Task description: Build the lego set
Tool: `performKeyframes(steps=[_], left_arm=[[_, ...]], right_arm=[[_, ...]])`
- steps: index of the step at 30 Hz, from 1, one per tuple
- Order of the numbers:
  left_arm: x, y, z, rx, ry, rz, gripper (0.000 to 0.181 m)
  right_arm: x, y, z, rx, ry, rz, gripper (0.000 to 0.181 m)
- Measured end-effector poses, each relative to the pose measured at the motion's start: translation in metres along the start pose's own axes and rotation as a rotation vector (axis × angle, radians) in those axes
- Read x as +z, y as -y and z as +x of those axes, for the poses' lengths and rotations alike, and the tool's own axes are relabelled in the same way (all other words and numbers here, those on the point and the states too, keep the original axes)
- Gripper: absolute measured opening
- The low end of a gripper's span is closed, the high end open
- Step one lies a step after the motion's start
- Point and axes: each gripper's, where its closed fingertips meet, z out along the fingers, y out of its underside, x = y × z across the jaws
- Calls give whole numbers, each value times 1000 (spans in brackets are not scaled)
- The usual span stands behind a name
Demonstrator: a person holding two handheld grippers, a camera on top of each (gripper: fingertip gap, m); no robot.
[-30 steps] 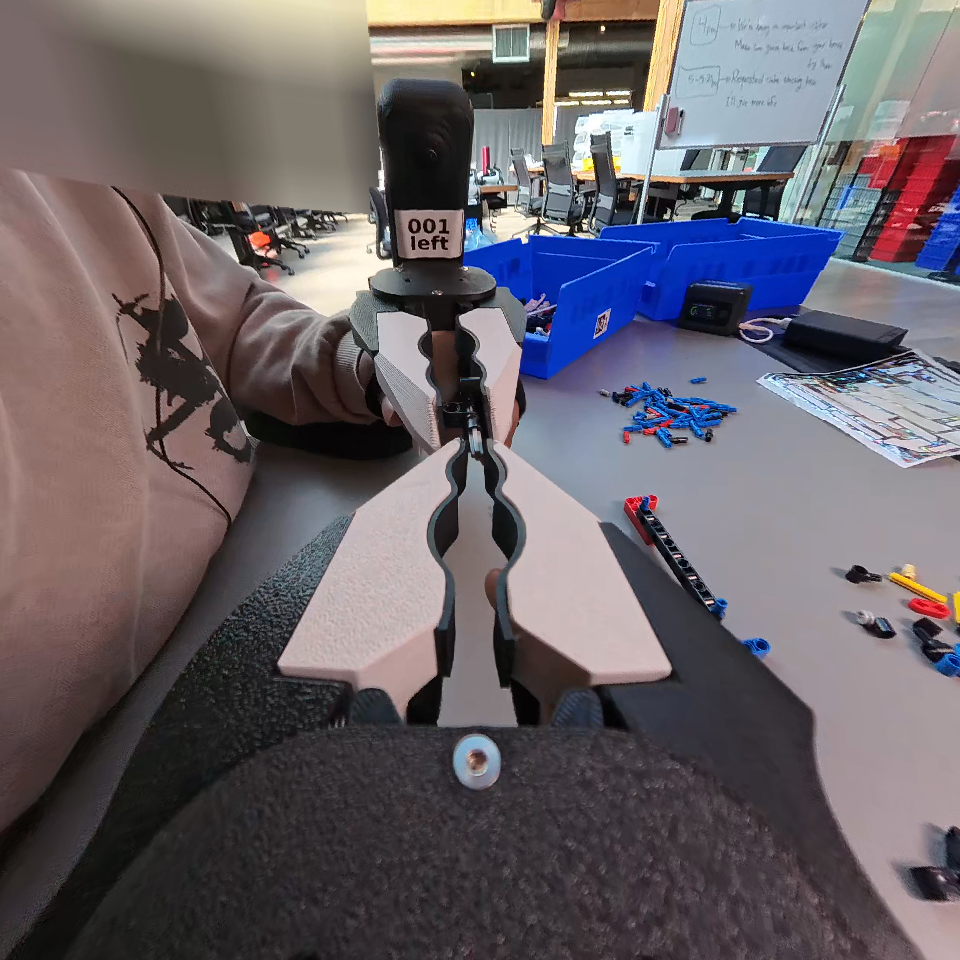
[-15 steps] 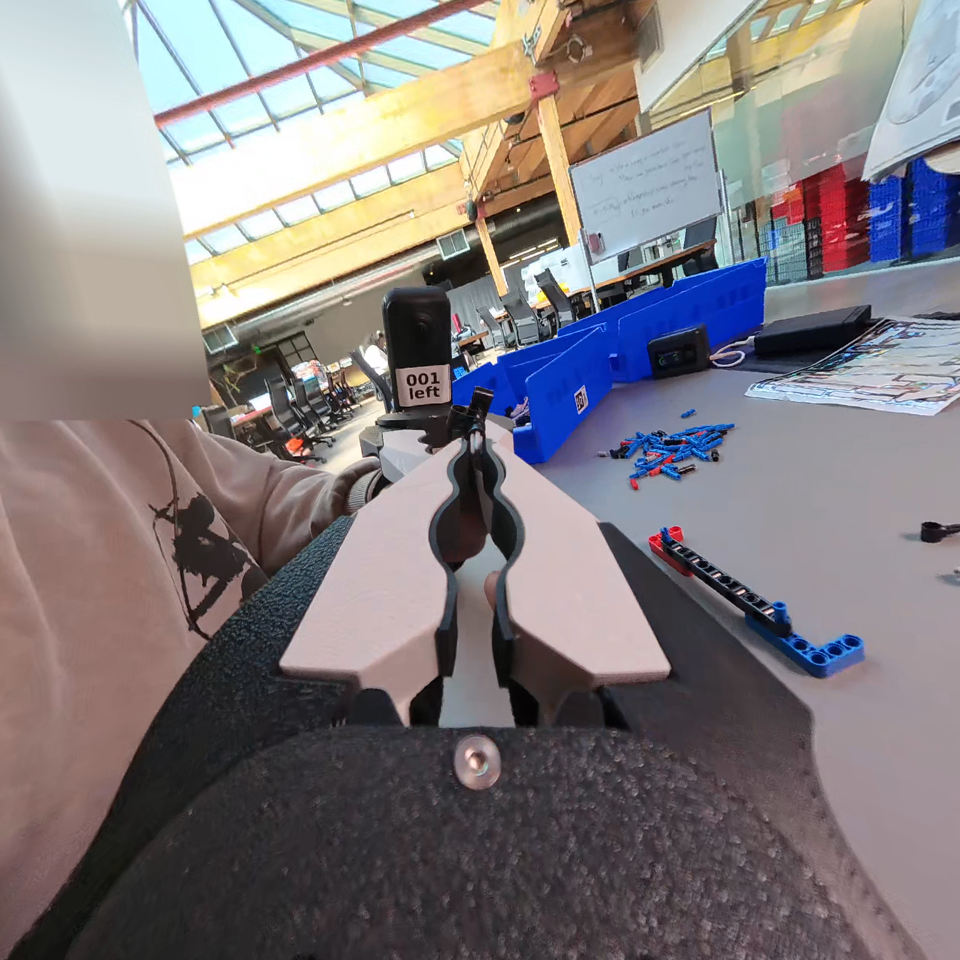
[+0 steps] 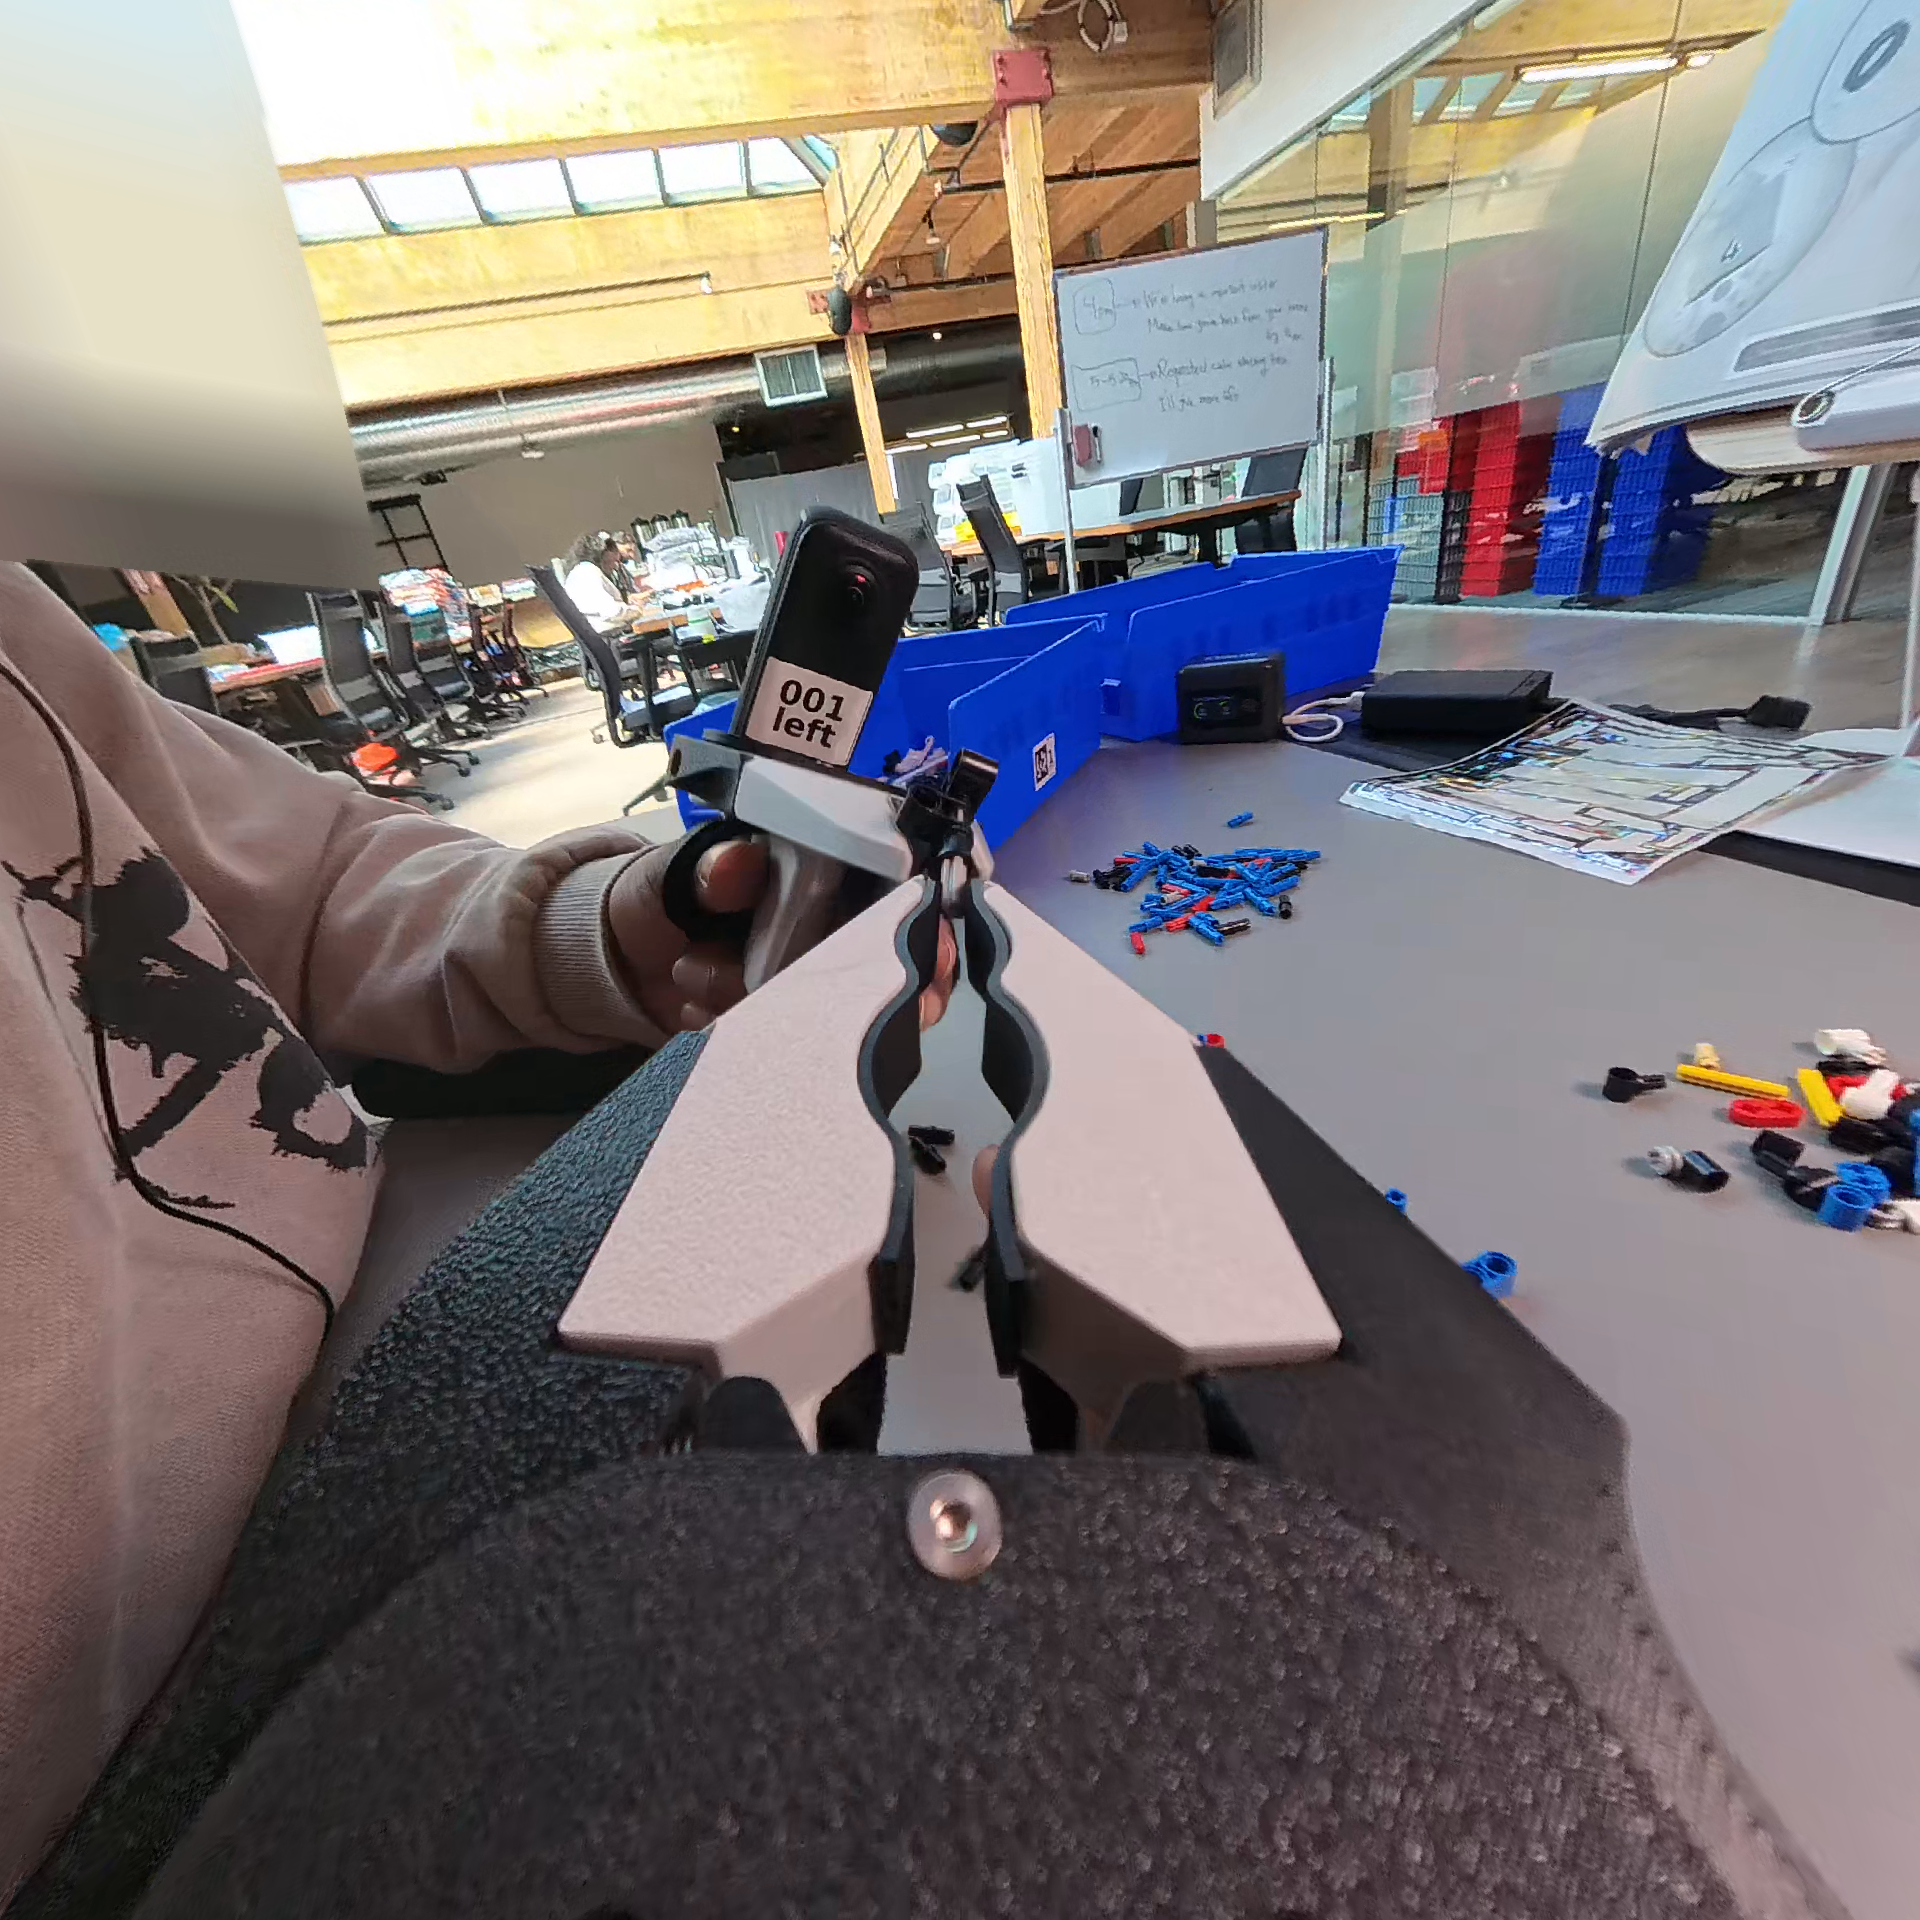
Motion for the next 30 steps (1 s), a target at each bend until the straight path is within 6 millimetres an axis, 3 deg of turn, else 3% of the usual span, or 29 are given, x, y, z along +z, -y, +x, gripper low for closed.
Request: performKeyframes(steps=[3, 5, 9, 12, 15, 19, 22, 25, 29, 30], left_arm=[[-1, 1, -1, -12, -6, 4, 16], [-1, 1, 3, 4, -18, 2, 7], [-1, -2, 1, 61, 3, -39, 6], [-2, -11, -5, 224, 78, -139, 7], [-6, -23, -20, 416, 200, -283, 6], [-11, -35, -35, 598, 323, -420, 6], [-8, -44, -37, 664, 355, -483, 7], [-9, -50, -41, 736, 393, -537, 7], [-5, -41, -25, 691, 304, -432, 9], [-4, -37, -20, 650, 268, -396, 22]], right_arm=[[1, -2, -4, -21, 3, -9, 3], [2, -5, -4, -32, -4, -22, 2], [3, -11, -3, -80, -22, -71, 3], [3, -22, -1, -118, -30, -142, 7], [1, -29, 3, -109, -21, -204, 22], [-1, -23, 7, 52, 0, -216, 32], [4, -38, 12, 75, -51, -293, 31], [8, -47, 11, 58, -67, -326, 14], [6, -31, 4, 107, 20, -212, 12], [4, -20, 3, 168, 50, -144, 12]])
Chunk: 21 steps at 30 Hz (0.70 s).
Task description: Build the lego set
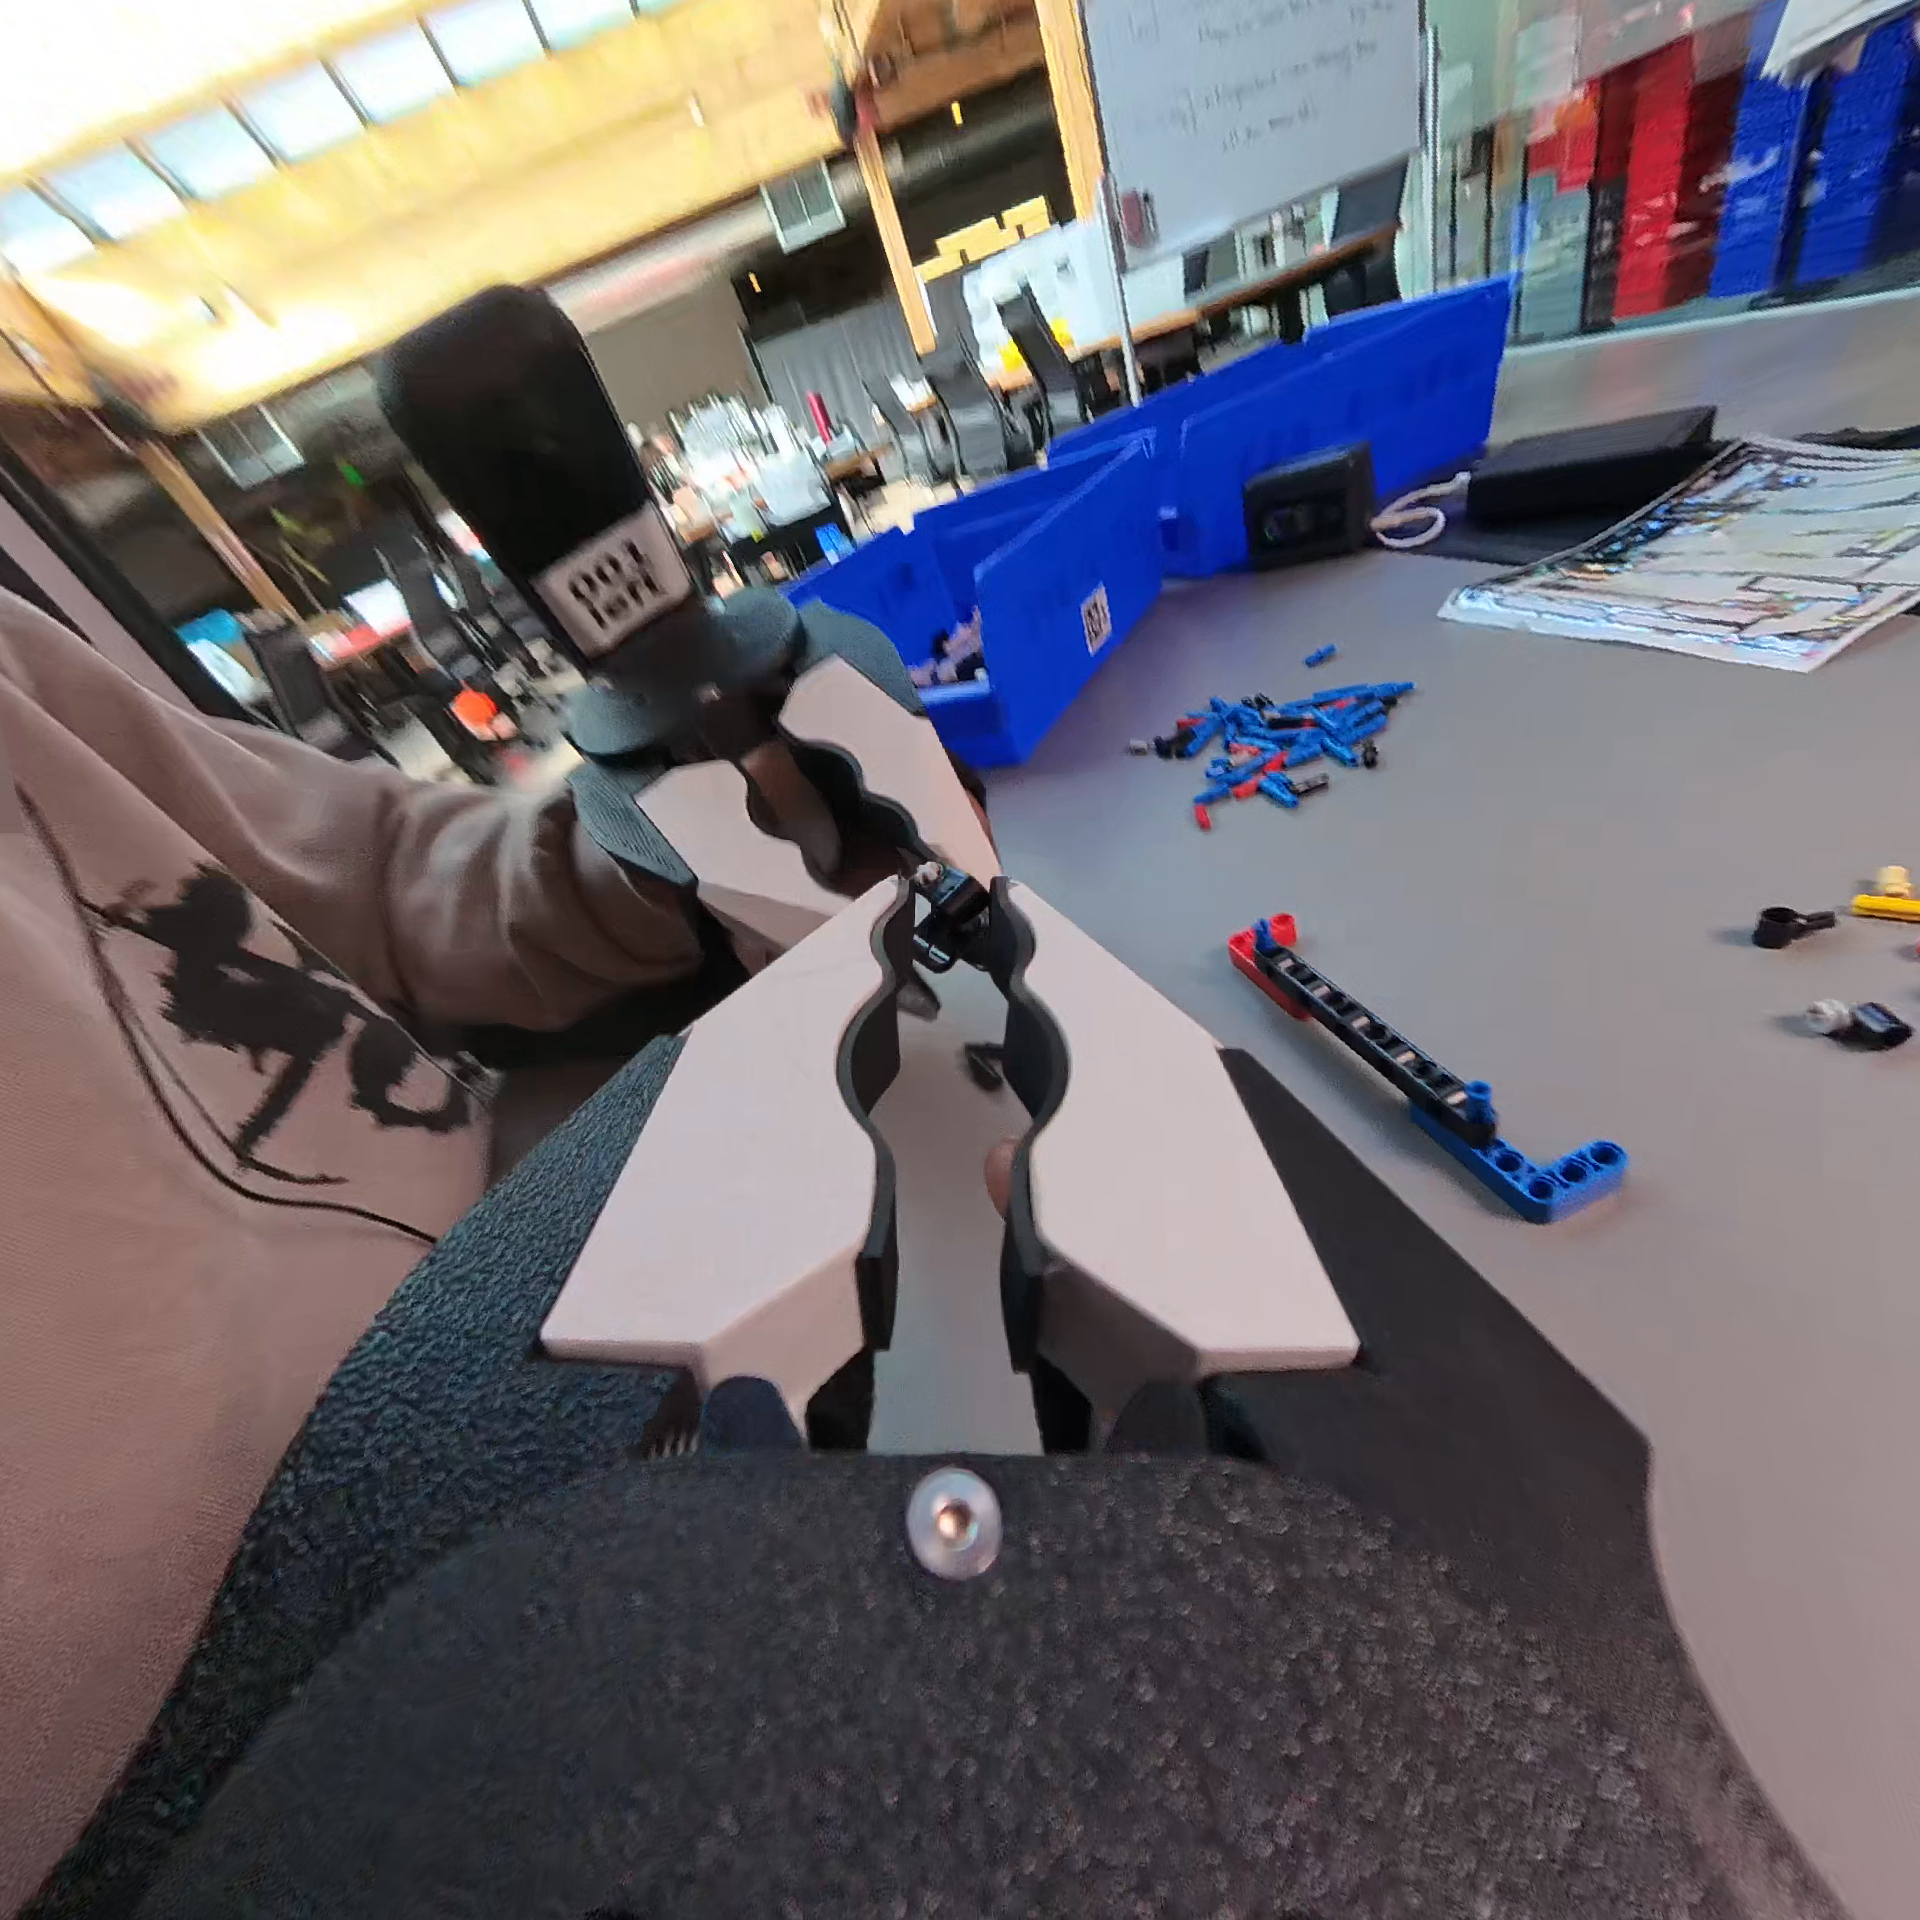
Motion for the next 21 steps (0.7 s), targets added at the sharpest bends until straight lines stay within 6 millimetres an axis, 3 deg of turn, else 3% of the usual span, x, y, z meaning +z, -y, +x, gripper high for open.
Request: performKeyframes(steps=[2, 4, 8, 12, 14, 16, 21], left_arm=[[-1, 4, 5, -77, -64, 35, 33], [0, 11, 10, -126, -99, 82, 28], [-1, 19, 3, -147, -48, 119, 4], [-7, 21, -6, -188, -28, 140, 16], [-8, 24, -4, -184, -35, 154, 16], [-6, 22, -2, -159, -38, 133, 2], [-6, 15, 3, -162, -90, 68, 3]], right_arm=[[-7, 19, -4, 136, 81, 132, 11], [-9, 27, -4, 242, 129, 207, 12], [-10, 34, -6, 387, 197, 293, 12], [-10, 34, -6, 488, 237, 317, 12], [-7, 30, -6, 500, 233, 307, 12], [-3, 26, -11, 488, 245, 284, 11], [-2, 21, -11, 441, 245, 216, 12]])
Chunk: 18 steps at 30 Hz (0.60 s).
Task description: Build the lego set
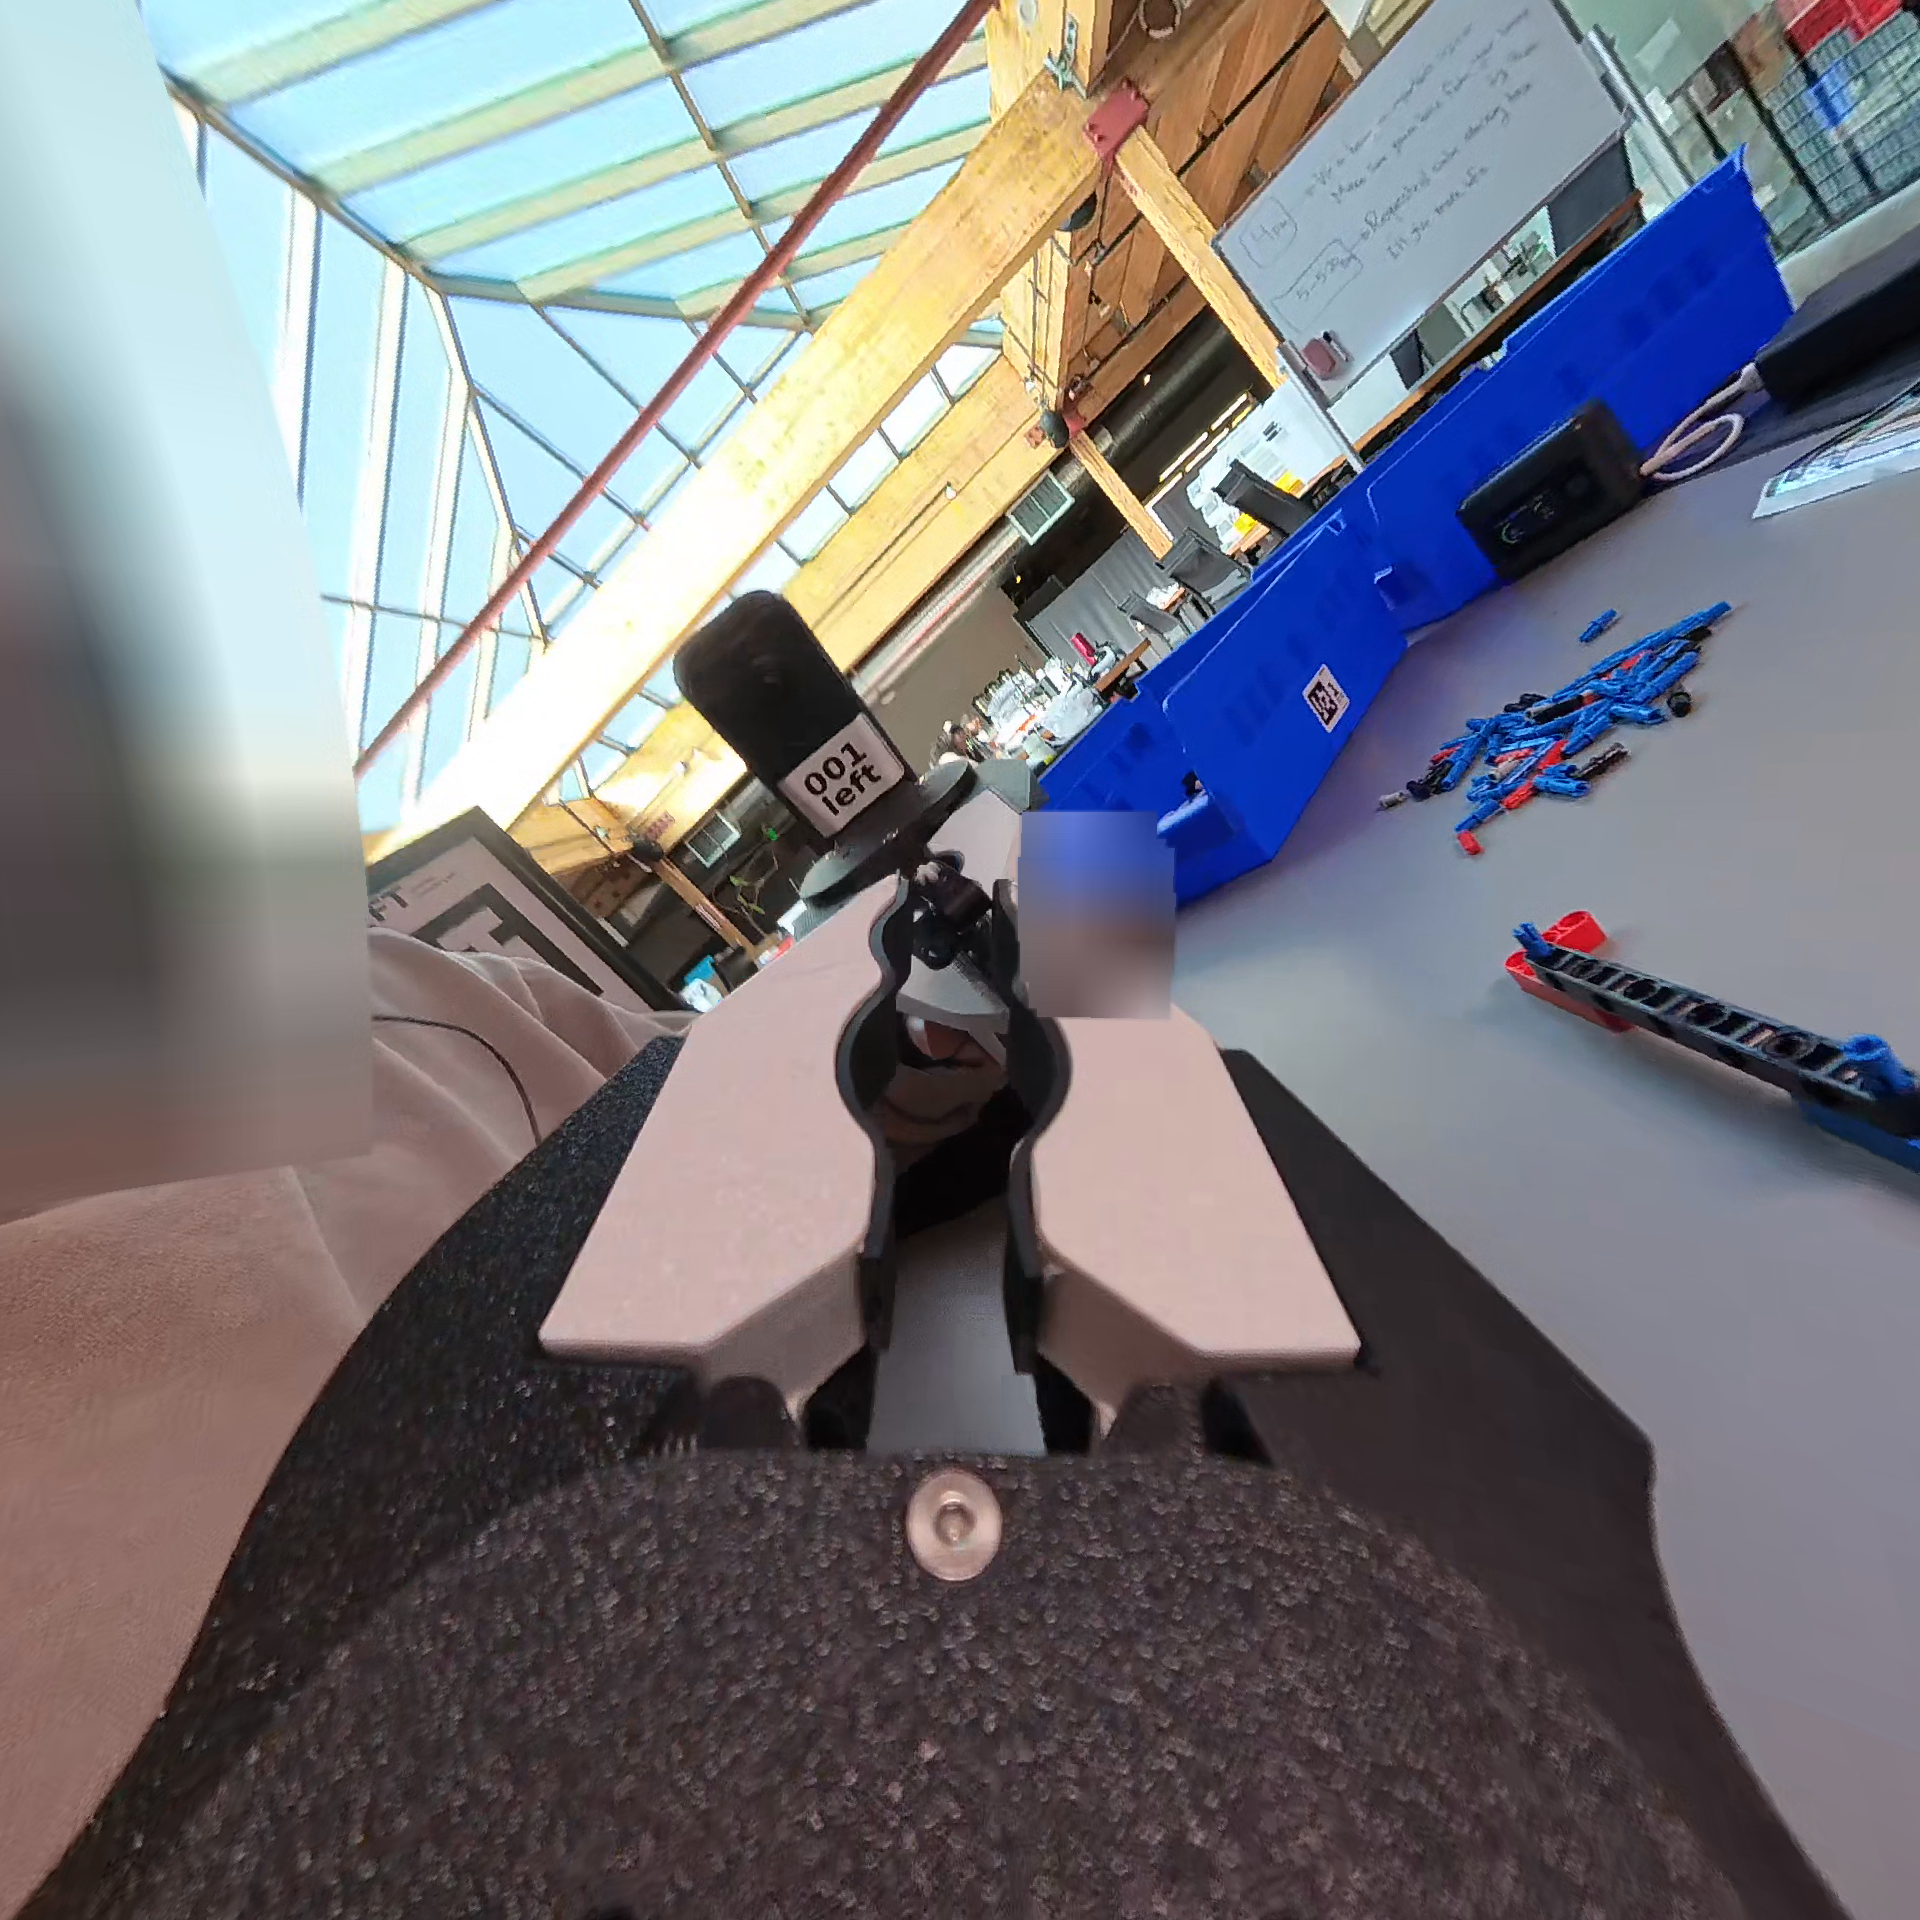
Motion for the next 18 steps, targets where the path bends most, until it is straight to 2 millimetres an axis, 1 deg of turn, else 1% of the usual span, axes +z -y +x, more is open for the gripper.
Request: performKeyframes(steps=[1, 2, 5, 7, 9, 12, 16, 18], left_arm=[[-1, -1, 2, -16, -27, -11, 3], [-2, -3, 5, -33, -60, -24, 3], [-4, -13, 11, -55, -126, -86, 3], [-3, -18, 15, -65, -161, -118, 3], [-1, -24, 19, -67, -182, -149, 3], [1, -31, 22, -62, -196, -180, 3], [2, -39, 27, -30, -220, -224, 3], [3, -41, 30, -26, -239, -239, 3]], right_arm=[[-1, -2, 0, -63, -12, -40, 12], [-2, -4, -1, -162, -26, -96, 12], [-7, -15, -1, -532, -69, -312, 14], [-10, -24, -2, -664, -62, -433, 16], [-10, -29, -3, -729, -42, -503, 16], [-12, -37, -2, -762, 0, -605, 14], [-17, -48, -1, -742, 61, -722, 13], [-18, -51, -2, -716, 94, -748, 13]])
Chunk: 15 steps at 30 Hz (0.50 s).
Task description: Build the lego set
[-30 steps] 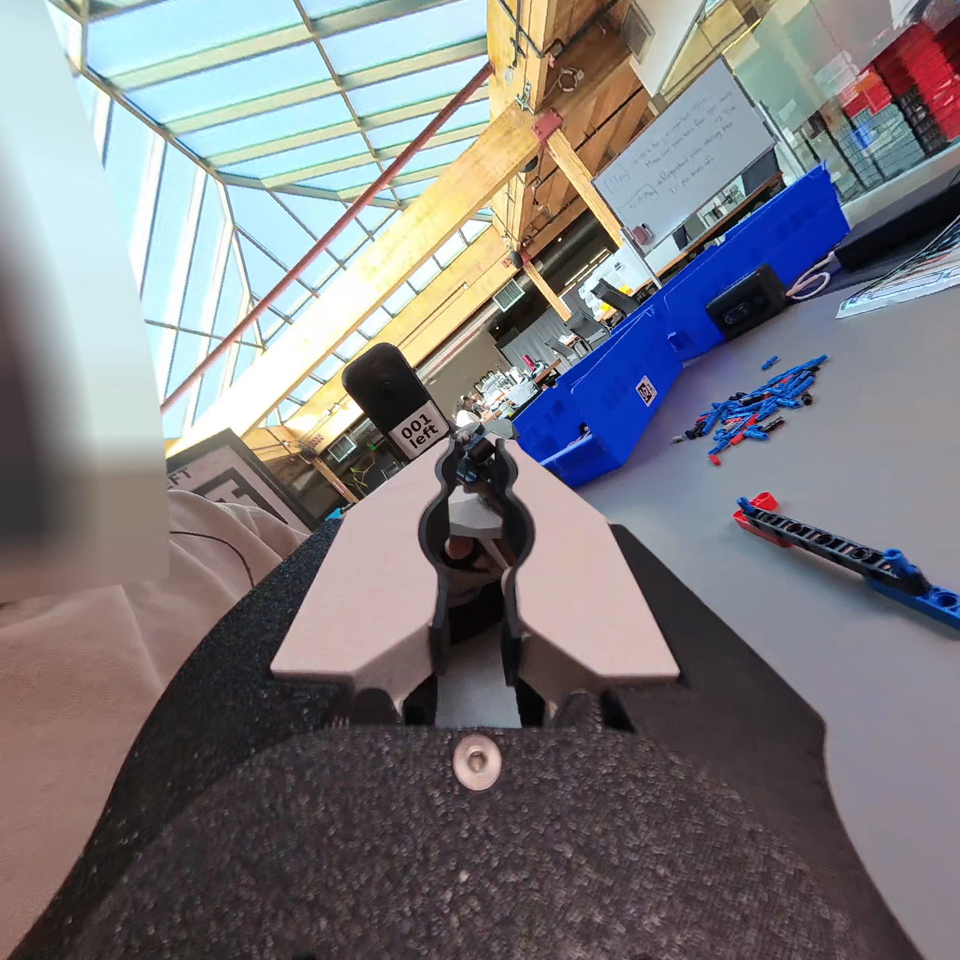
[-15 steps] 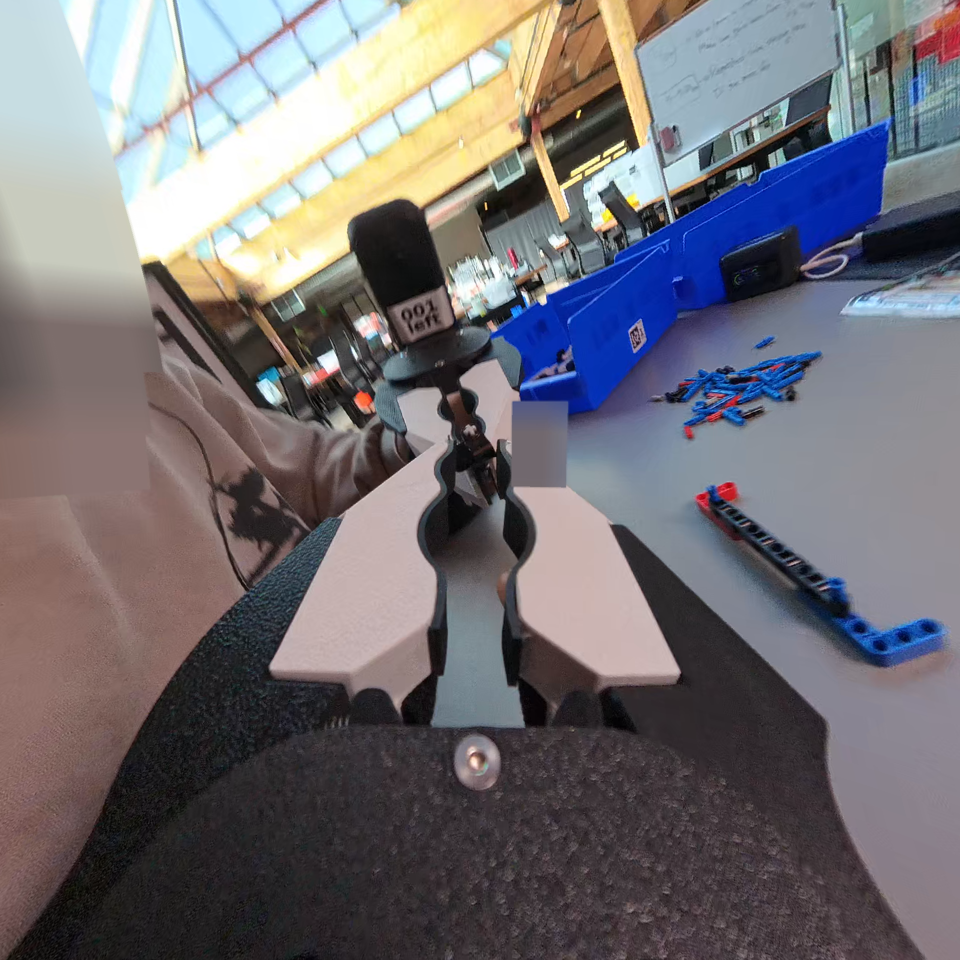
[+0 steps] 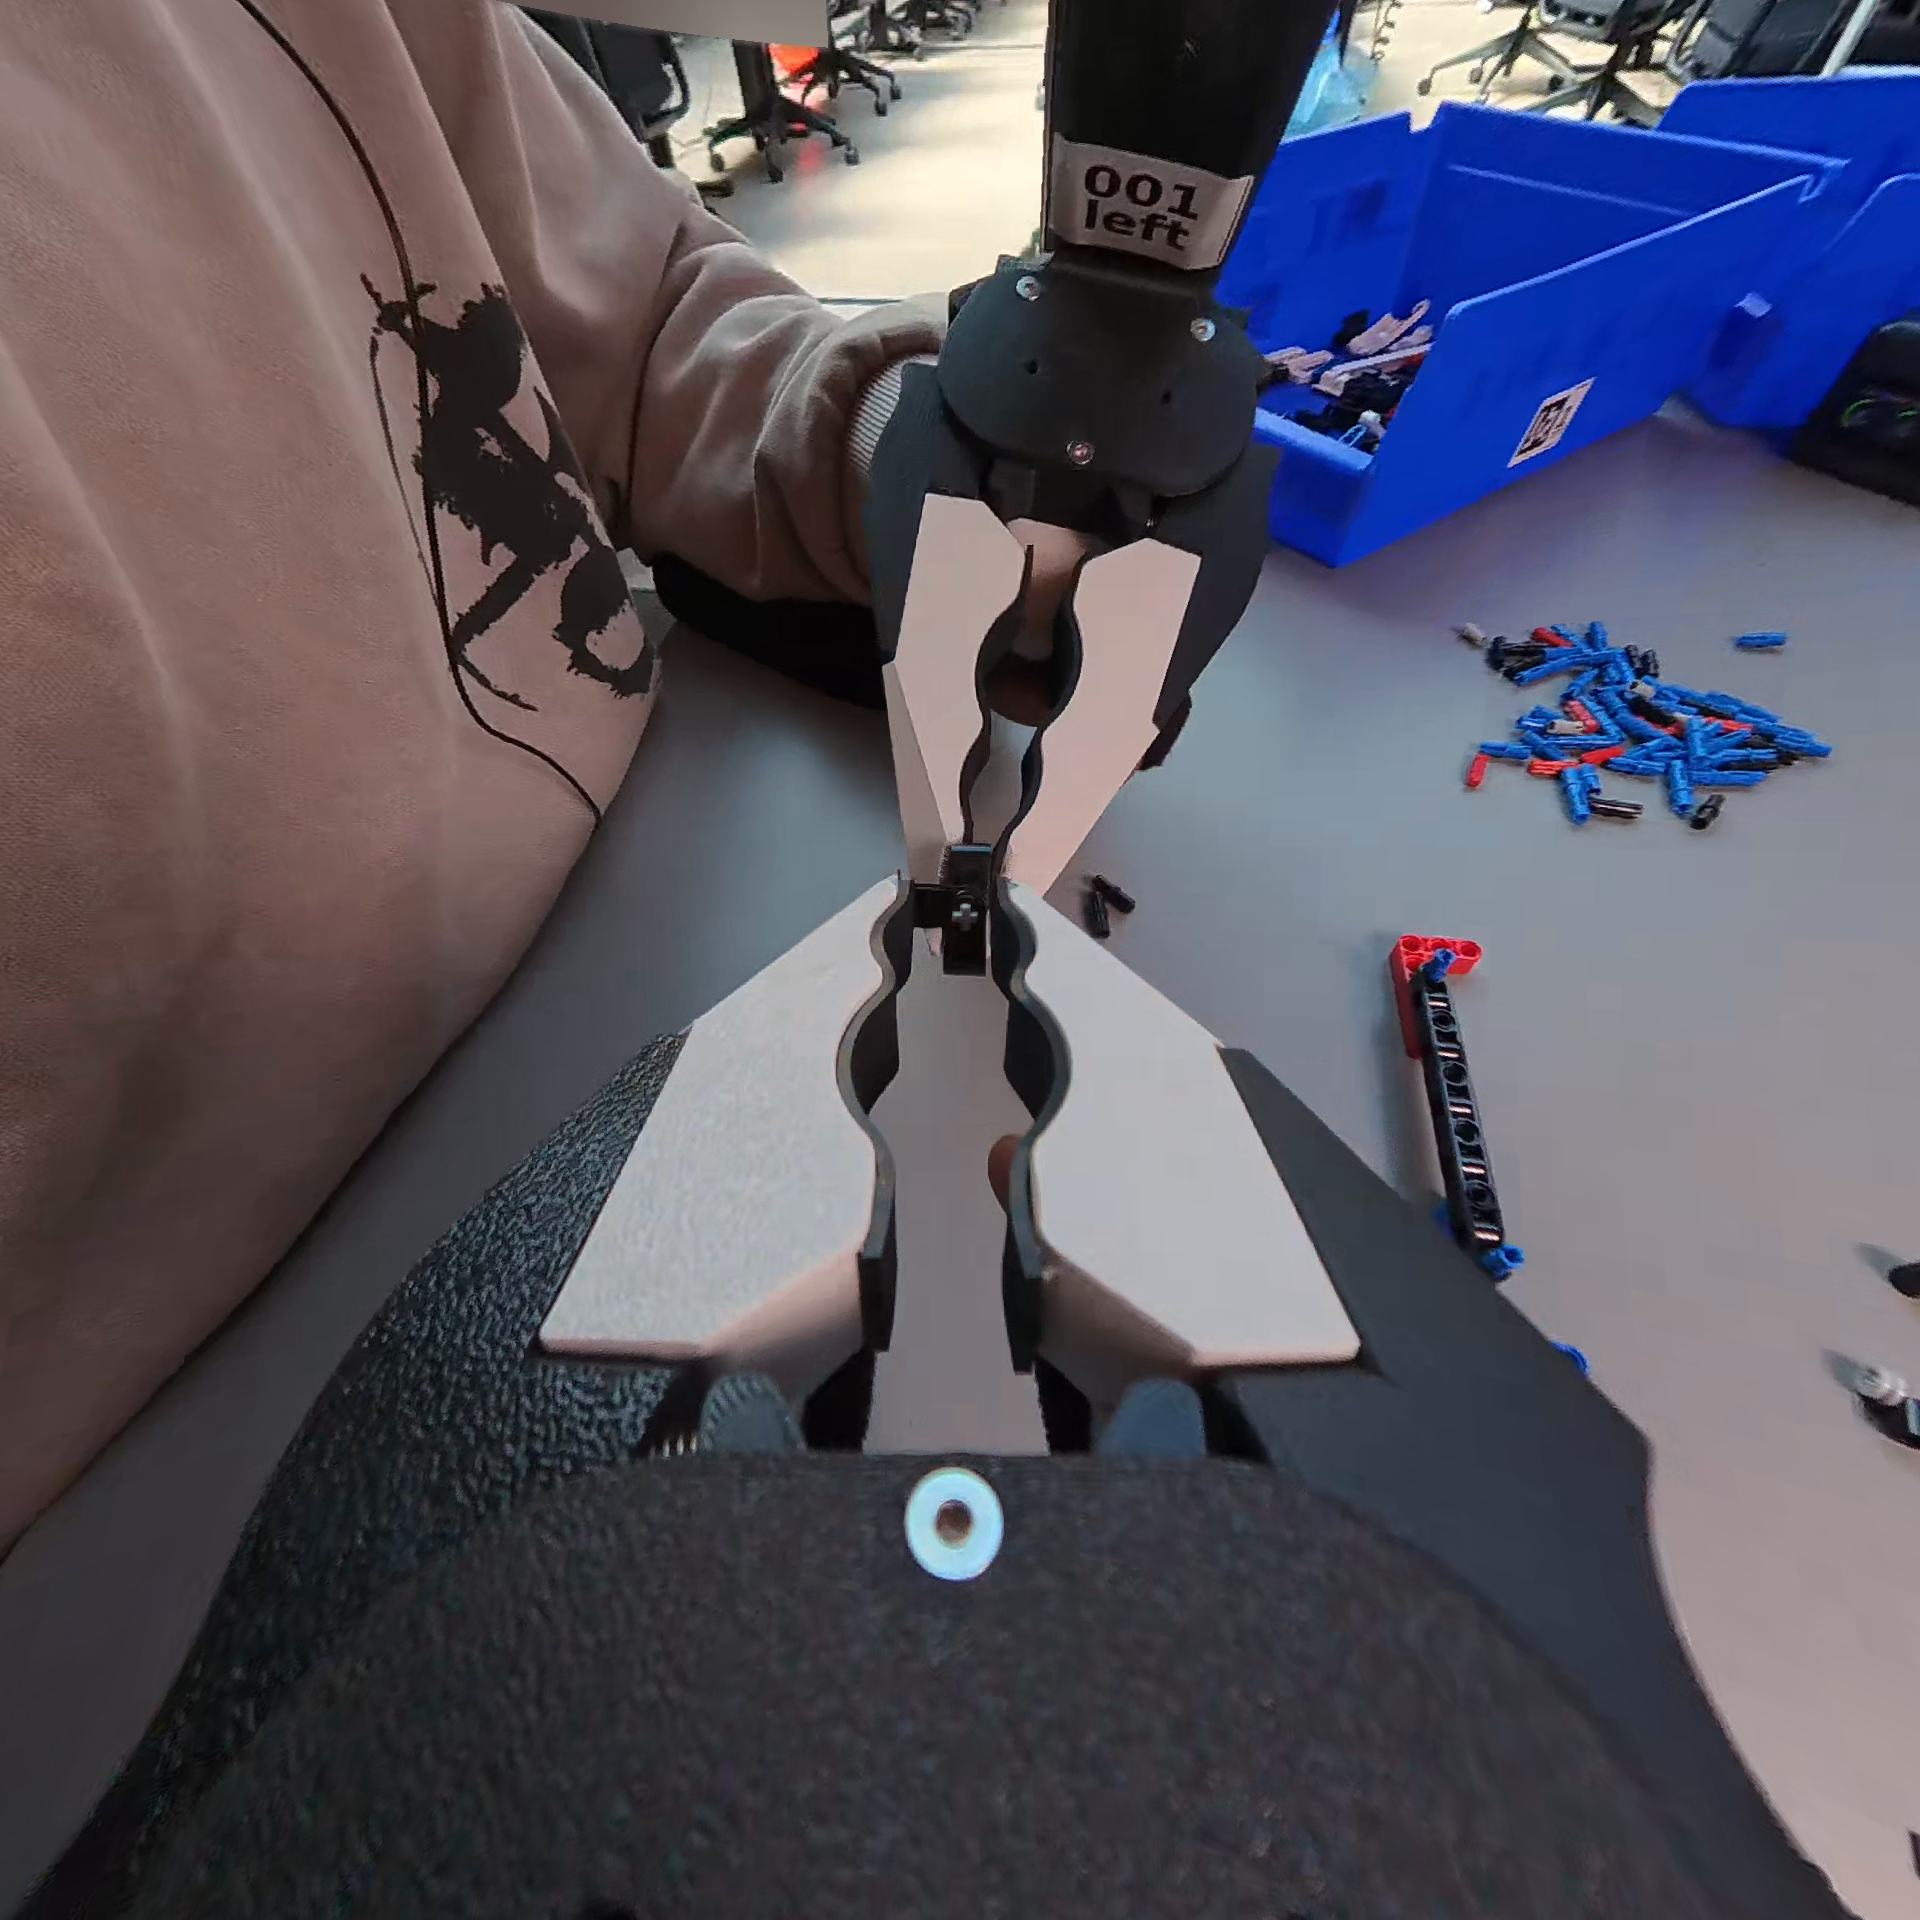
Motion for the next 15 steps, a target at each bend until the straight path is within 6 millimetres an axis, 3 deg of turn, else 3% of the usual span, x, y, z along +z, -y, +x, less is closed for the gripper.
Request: performKeyframes(steps=[8, 15], left_arm=[[4, -14, 0, 13, -10, -64, 3], [5, -24, -6, 11, 6, -102, 3]], right_arm=[[5, -16, 0, -14, 29, -70, 6], [10, -30, 4, -131, -60, -197, 5]])
